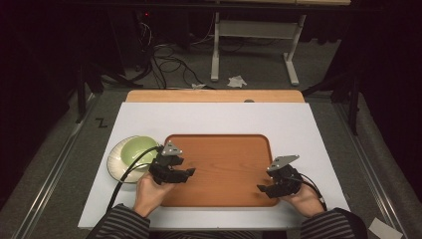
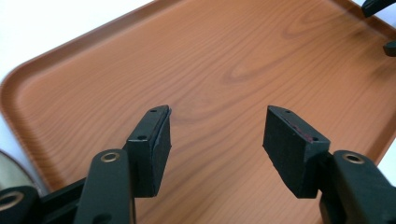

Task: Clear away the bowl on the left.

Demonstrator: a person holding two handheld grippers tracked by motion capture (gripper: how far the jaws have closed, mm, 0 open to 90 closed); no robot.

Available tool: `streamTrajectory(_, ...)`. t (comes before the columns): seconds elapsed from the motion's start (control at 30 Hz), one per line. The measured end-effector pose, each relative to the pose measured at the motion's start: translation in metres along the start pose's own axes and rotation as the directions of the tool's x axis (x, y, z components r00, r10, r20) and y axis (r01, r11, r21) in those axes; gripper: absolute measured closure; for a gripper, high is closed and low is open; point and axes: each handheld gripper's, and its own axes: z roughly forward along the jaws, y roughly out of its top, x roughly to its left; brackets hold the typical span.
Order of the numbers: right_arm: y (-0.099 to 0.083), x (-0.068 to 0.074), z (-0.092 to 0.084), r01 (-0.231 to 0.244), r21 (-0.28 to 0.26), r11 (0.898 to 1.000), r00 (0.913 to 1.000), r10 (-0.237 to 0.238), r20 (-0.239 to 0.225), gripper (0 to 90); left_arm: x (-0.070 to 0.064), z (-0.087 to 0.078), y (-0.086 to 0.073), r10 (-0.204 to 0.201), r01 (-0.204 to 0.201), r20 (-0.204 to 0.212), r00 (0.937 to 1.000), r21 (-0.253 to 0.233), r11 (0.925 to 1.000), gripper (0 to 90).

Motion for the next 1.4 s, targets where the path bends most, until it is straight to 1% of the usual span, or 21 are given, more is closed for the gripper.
streamTrajectory(0.1, 0.0, -0.001, 0.001, 0.001, 0.001, 1.0, 1.0, -0.001, -0.003, 36.6, 0.001, 0.003, 0.0, 0.001, -0.001, 0.004, 1.0, 0.014, 0.9999, 41.5)
streamTrajectory(0.2, 0.0, -0.001, 0.0, -0.002, 0.001, 1.0, 1.0, 0.002, -0.003, 36.6, 0.0, 0.005, -0.001, -0.008, 0.008, 0.019, 0.9998, 0.012, 0.9999, 40.8)
streamTrajectory(0.27, 0.0, -0.001, 0.0, -0.004, -0.003, 1.0, 1.0, 0.004, -0.002, 36.4, 0.002, 0.005, -0.001, -0.02, 0.019, 0.05, 0.9986, 0.007, 0.9998, 39.9)
streamTrajectory(0.3, 0.0, -0.001, 0.0, -0.006, -0.005, 1.0, 1.0, 0.006, -0.002, 36.3, 0.004, 0.004, -0.001, -0.035, 0.035, 0.061, 0.9975, -0.001, 0.9994, 39.7)
streamTrajectory(0.33, 0.001, -0.001, 0.0, -0.02, -0.012, 1.0, 0.9998, 0.02, -0.003, 36.2, 0.004, 0.004, -0.002, -0.036, 0.036, 0.058, 0.9977, -0.003, 0.9993, 39.6)
streamTrajectory(0.37, 0.001, -0.002, 0.001, -0.008, -0.009, 1.0, 1.0, 0.009, 0.001, 36.2, 0.005, 0.004, -0.002, -0.037, 0.038, 0.057, 0.9977, -0.004, 0.9993, 39.6)
streamTrajectory(0.57, 0.003, -0.007, 0.0, -0.017, -0.017, 1.0, 0.9999, 0.017, 0.001, 35.7, 0.007, 0.004, -0.002, -0.04, 0.041, 0.059, 0.9975, -0.009, 0.9991, 39.2)
streamTrajectory(0.6, 0.002, -0.012, -0.003, -0.029, -0.039, 0.999, 0.9996, 0.028, -0.006, 35.2, 0.007, 0.004, -0.002, -0.04, 0.041, 0.059, 0.9974, -0.009, 0.9991, 39.0)
streamTrajectory(0.63, 0.002, -0.012, -0.003, -0.029, -0.039, 0.999, 0.9996, 0.028, -0.006, 35.2, 0.007, 0.004, -0.002, -0.04, 0.041, 0.056, 0.9976, -0.01, 0.9991, 39.0)
streamTrajectory(0.73, -0.002, -0.021, -0.01, -0.046, -0.06, 0.997, 0.9989, 0.046, 0.001, 35.0, 0.008, 0.004, -0.002, -0.043, 0.044, 0.054, 0.9976, -0.011, 0.999, 38.4)
streamTrajectory(0.8, -0.005, -0.029, -0.012, -0.09, -0.073, 0.993, 0.9959, 0.09, -0.004, 34.7, 0.007, 0.004, -0.002, -0.04, 0.041, 0.046, 0.9981, -0.009, 0.9991, 37.9)
streamTrajectory(0.87, -0.005, -0.029, -0.013, -0.092, -0.071, 0.993, 0.9958, 0.092, -0.006, 34.7, 0.007, 0.004, -0.002, -0.037, 0.038, 0.043, 0.9984, -0.01, 0.9992, 37.7)
streamTrajectory(0.93, -0.004, -0.025, -0.01, -0.063, -0.052, 0.997, 0.998, 0.063, -0.002, 35.0, 0.007, 0.004, -0.002, -0.038, 0.038, 0.039, 0.9985, -0.011, 0.9992, 37.5)
streamTrajectory(1.07, -0.004, -0.025, -0.008, -0.069, -0.039, 0.997, 0.9976, 0.069, -0.001, 35.1, 0.009, 0.003, -0.002, -0.044, 0.045, 0.035, 0.9984, -0.018, 0.9988, 37.4)
streamTrajectory(1.13, -0.004, -0.024, -0.006, -0.062, -0.033, 0.998, 0.9981, 0.062, 0.003, 35.2, 0.009, 0.002, -0.002, -0.044, 0.045, 0.032, 0.9985, -0.02, 0.9988, 37.3)
streamTrajectory(1.2, -0.004, -0.02, -0.004, -0.043, -0.023, 0.999, 0.9991, 0.043, 0.002, 35.4, 0.009, 0.001, -0.002, -0.044, 0.045, 0.033, 0.9985, -0.025, 0.9987, 37.2)
streamTrajectory(1.23, -0.003, -0.018, -0.004, -0.044, -0.013, 0.999, 0.999, 0.044, 0.005, 35.4, 0.009, 0.001, -0.001, -0.045, 0.046, 0.036, 0.9983, -0.03, 0.9985, 37.2)
streamTrajectory(1.27, -0.003, -0.018, -0.004, -0.032, -0.016, 0.999, 0.9995, 0.032, 0.004, 35.4, 0.009, 0.0, -0.001, -0.045, 0.046, 0.036, 0.9983, -0.03, 0.9985, 37.5)
streamTrajectory(1.33, -0.003, -0.018, -0.004, -0.031, -0.018, 0.999, 0.9995, 0.031, 0.004, 35.5, 0.011, -0.001, -0.001, -0.05, 0.052, 0.037, 0.9981, -0.034, 0.9981, 37.9)
streamTrajectory(1.37, -0.003, -0.018, -0.004, -0.044, -0.017, 0.999, 0.999, 0.044, 0.002, 35.4, 0.012, -0.001, -0.001, -0.056, 0.057, 0.036, 0.9978, -0.038, 0.9977, 37.9)
streamTrajectory(1.4, -0.003, -0.019, -0.004, -0.044, -0.023, 0.999, 0.999, 0.044, 0.0, 35.5, 0.012, -0.002, -0.001, -0.062, 0.063, 0.038, 0.9974, -0.04, 0.9972, 37.9)
